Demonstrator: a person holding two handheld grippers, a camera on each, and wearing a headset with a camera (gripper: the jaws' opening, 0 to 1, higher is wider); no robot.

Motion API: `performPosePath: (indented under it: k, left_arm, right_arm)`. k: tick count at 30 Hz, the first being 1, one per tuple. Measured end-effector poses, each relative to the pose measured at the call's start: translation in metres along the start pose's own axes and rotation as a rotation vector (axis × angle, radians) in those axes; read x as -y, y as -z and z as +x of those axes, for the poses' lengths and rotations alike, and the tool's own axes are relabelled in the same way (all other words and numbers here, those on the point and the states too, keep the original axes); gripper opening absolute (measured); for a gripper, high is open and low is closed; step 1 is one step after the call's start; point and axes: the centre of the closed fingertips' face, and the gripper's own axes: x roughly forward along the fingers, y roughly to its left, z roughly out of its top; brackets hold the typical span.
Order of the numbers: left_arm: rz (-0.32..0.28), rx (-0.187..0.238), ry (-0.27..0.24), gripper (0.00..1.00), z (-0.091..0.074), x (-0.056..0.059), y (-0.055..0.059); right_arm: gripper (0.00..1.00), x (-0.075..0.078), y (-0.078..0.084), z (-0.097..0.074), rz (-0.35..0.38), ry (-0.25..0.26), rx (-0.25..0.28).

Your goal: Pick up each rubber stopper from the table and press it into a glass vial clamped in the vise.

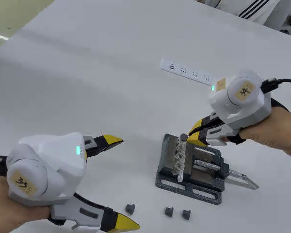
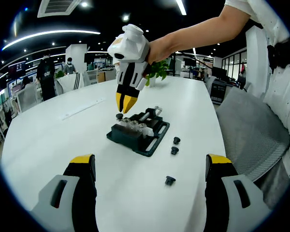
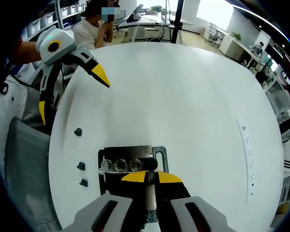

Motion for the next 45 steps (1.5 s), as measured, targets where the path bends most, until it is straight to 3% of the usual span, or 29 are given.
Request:
performPosePath:
  k: [13,23,30,45]
  left_arm:
    - [0.015,-0.013,0.012,0.94,-0.001,0.003,-0.002]
    - [0.035,-0.035,0.022,0.94,-0.004,0.007,-0.004]
    - [0.063,-0.068,0.030,0.91,-0.007,0.010,0.000]
    - [0.113,-0.152,0.041,0.81,-0.015,0.009,0.015]
  right_arm:
    - [0.07,0.000,0.001,-0.018,0.021,0.059,0.050]
    - [0.15,0.000,-0.003,-0.039,0.058,0.123,0.142]
    - [0.24,-0.012,-0.002,-0.057,0.104,0.156,0.225]
    - [0.41,-0.037,0.032,-0.099,0.214,0.245,0.336]
